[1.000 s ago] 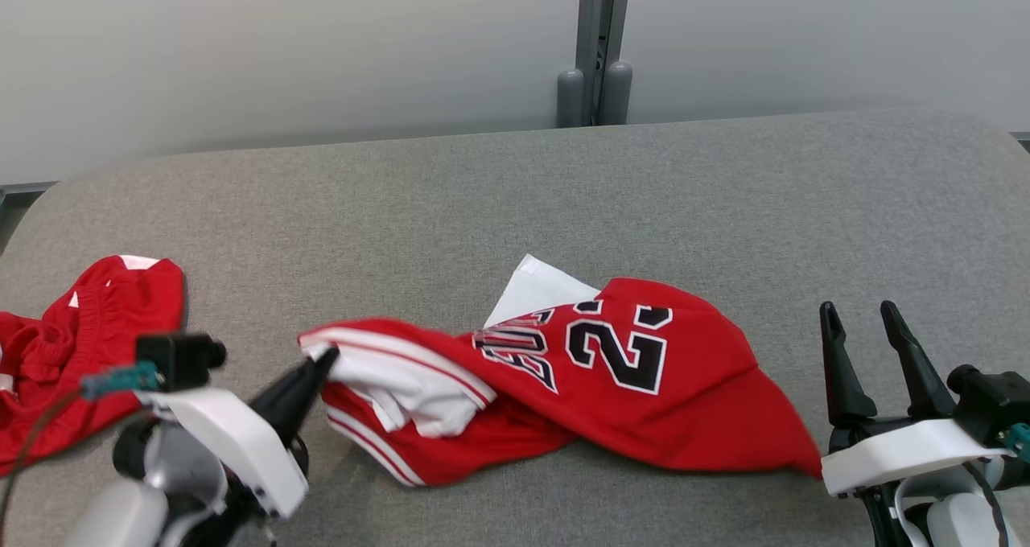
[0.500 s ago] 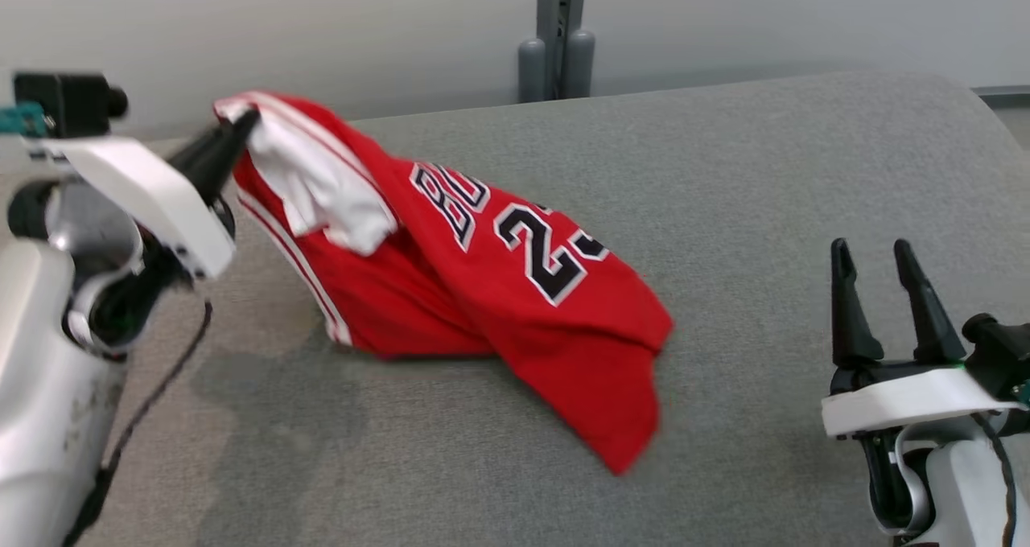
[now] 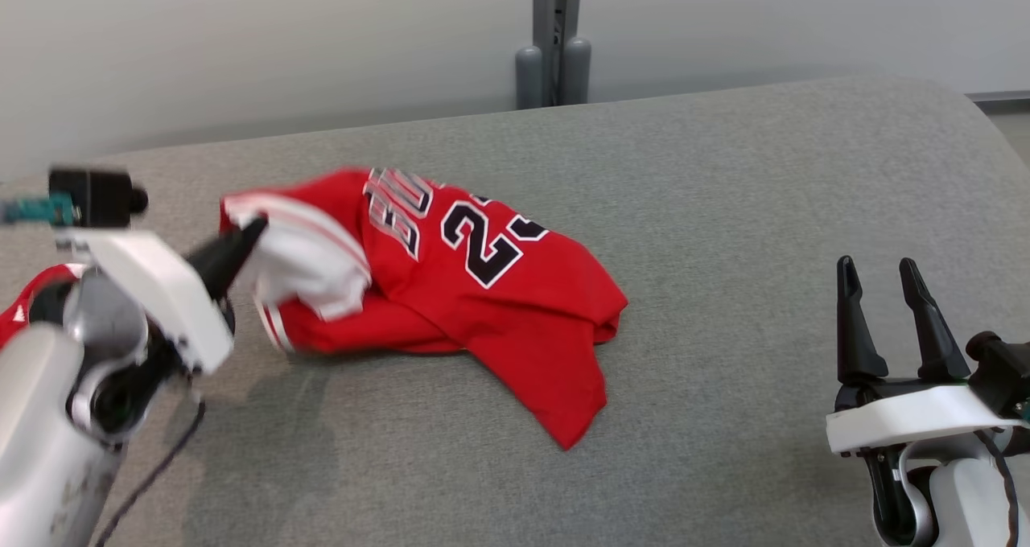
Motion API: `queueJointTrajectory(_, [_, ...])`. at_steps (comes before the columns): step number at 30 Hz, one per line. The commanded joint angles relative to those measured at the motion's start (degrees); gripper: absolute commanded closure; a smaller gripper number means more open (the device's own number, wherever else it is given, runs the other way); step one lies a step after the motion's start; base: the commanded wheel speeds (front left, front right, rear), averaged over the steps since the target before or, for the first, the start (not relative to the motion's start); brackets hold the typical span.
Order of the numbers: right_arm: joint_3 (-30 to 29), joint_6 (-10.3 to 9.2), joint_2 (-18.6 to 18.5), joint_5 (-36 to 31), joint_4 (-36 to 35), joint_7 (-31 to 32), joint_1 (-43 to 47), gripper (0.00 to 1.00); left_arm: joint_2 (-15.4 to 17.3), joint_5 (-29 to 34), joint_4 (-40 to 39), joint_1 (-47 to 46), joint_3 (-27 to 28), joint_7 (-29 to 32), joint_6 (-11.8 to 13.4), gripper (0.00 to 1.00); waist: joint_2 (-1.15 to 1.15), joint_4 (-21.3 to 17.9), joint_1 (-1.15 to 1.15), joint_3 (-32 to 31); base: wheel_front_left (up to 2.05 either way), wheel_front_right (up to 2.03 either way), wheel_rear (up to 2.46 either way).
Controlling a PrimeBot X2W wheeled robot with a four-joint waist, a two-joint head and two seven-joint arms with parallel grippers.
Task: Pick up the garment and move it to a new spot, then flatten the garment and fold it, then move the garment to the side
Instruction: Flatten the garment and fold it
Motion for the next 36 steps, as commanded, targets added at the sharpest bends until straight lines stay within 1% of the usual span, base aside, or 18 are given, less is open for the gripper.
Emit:
queueJointTrajectory(1, [-0.27, 0.01, -0.21, -0.42, 0.04, -0.27, 0.70, 0.00, 0.92, -1.41, -0.87, 2.65, 0.09, 0.50, -0.07, 1.00, 0.00, 0.91, 0.00, -0.09, 0.00, 0.00, 0.00])
queueJointTrajectory(3, [-0.32, 0.01, -0.21, -0.78, 0.10, -0.27, 0.83, 0.00, 1.24, -4.37, -2.68, 7.20, 0.84, 1.22, -0.06, 1.00, 0.00, 1.79, 0.00, -0.10, 0.00, 0.00, 0.00])
queueJointTrajectory(5, [-0.64, 0.01, -0.24, -1.09, 0.02, -0.28, 0.84, 0.00, 1.08, -8.84, -5.22, 11.26, 2.96, 1.50, 0.52, 1.00, 0.00, 2.65, 0.00, -0.11, 0.00, 0.00, 0.00])
queueJointTrajectory(9, [-0.85, 0.01, -0.21, -1.61, -0.10, -0.27, 0.88, 0.00, -2.19, -23.66, -12.62, 17.67, 10.90, 2.00, 1.87, 1.00, 0.00, 4.35, 0.00, -0.24, 0.00, 0.00, 0.00])
queueJointTrajectory(11, [-0.50, 0.01, -0.23, -1.67, -0.07, -0.27, 0.53, 0.00, -1.32, -27.73, -16.03, 20.71, 13.01, 3.51, 2.58, 1.00, 0.00, 4.66, 0.00, -0.20, 0.00, 0.00, 0.00])
queueJointTrajectory(13, [-0.18, 0.01, -0.22, -1.65, -0.01, -0.27, 0.23, 0.00, -0.11, -29.44, -18.75, 24.01, 13.12, 5.43, 3.31, 1.00, 0.00, 4.87, 0.00, -0.12, 0.00, 0.00, 0.00])
queueJointTrajectory(17, [0.14, 0.01, -0.23, -1.72, 0.44, -0.28, 0.11, 0.00, 2.81, -29.55, -22.00, 29.69, 12.31, 7.82, 4.58, 1.00, 0.00, 4.98, 0.00, 0.13, 0.00, 0.00, 0.00])
queueJointTrajectory(18, [0.14, 0.01, -0.23, -1.72, 0.44, -0.28, 0.11, 0.00, 2.81, -29.55, -22.00, 29.69, 12.31, 7.82, 4.58, 1.00, 0.00, 4.98, 0.00, 0.13, 0.00, 0.00, 0.00])
queueJointTrajectory(20, [0.00, 0.01, -0.22, -1.78, 0.47, -0.28, 0.30, 0.00, 4.18, -27.90, -21.88, 32.00, 11.43, 8.15, 4.93, 1.00, 0.00, 4.96, 0.00, 0.24, 0.00, 0.00, 0.00])
queueJointTrajectory(21, [-0.13, 0.01, -0.22, -1.85, 0.56, -0.28, 0.39, 0.00, 4.63, -26.68, -21.35, 32.51, 11.34, 7.29, 5.15, 1.00, 0.00, 4.96, 0.00, 0.31, 0.00, 0.00, 0.00])
queueJointTrajectory(23, [-0.16, 0.01, -0.23, -1.92, 0.81, -0.28, 0.38, 0.00, 4.52, -24.42, -19.87, 32.99, 11.11, 5.43, 5.90, 1.00, 0.00, 4.95, 0.00, 0.40, 0.00, 0.00, 0.00])
queueJointTrajectory(27, [0.52, 0.01, -0.21, -1.68, 1.27, -0.28, 0.30, 0.00, 2.75, -20.91, -15.74, 32.31, 10.86, 1.07, 7.07, 1.00, 0.00, 4.93, 0.00, 0.39, 0.00, 0.00, 0.00])
queueJointTrajectory(31, [1.90, 0.01, -0.22, -1.36, 2.52, -0.28, 0.36, 0.00, 1.74, -14.03, -11.04, 30.39, 9.14, -4.61, 8.05, 1.00, 0.00, 5.05, 0.00, 0.17, 0.00, 0.00, 0.00])
queueJointTrajectory(32, [2.28, 0.01, -0.23, -1.26, 2.94, -0.28, 0.43, 0.00, 1.67, -12.14, -10.06, 29.85, 8.66, -6.31, 7.98, 0.72, 0.00, 5.08, 0.00, -0.01, 0.00, 0.00, 0.00])
queueJointTrajectory(33, [2.78, 0.01, -0.23, -1.14, 3.30, -0.28, 0.57, 0.00, 1.40, -10.43, -9.36, 29.55, 8.01, -7.72, 7.49, 0.53, 0.00, 5.11, 0.00, -0.21, 0.00, 0.00, 0.00])
queueJointTrajectory(34, [3.21, 0.01, -0.23, -0.95, 3.56, -0.28, 0.74, 0.00, 0.94, -9.16, -8.81, 29.28, 7.41, -9.04, 7.14, 0.09, 0.00, 5.15, 0.00, -0.44, 0.00, 0.00, 0.00])
queueJointTrajectory(35, [3.48, 0.01, -0.26, -0.83, 3.76, -0.27, 0.83, 0.00, 0.63, -8.04, -8.49, 29.08, 7.09, -10.30, 6.92, 0.00, 0.00, 5.18, 0.00, -0.65, 0.00, 0.00, 0.00])
queueJointTrajectory(36, [3.75, 0.01, -0.35, -0.80, 3.91, -0.28, 0.94, 0.00, 0.75, -6.53, -8.45, 28.97, 6.63, -11.42, 6.89, 0.00, 0.00, 5.20, 0.00, -0.87, 0.00, 0.00, 0.00])
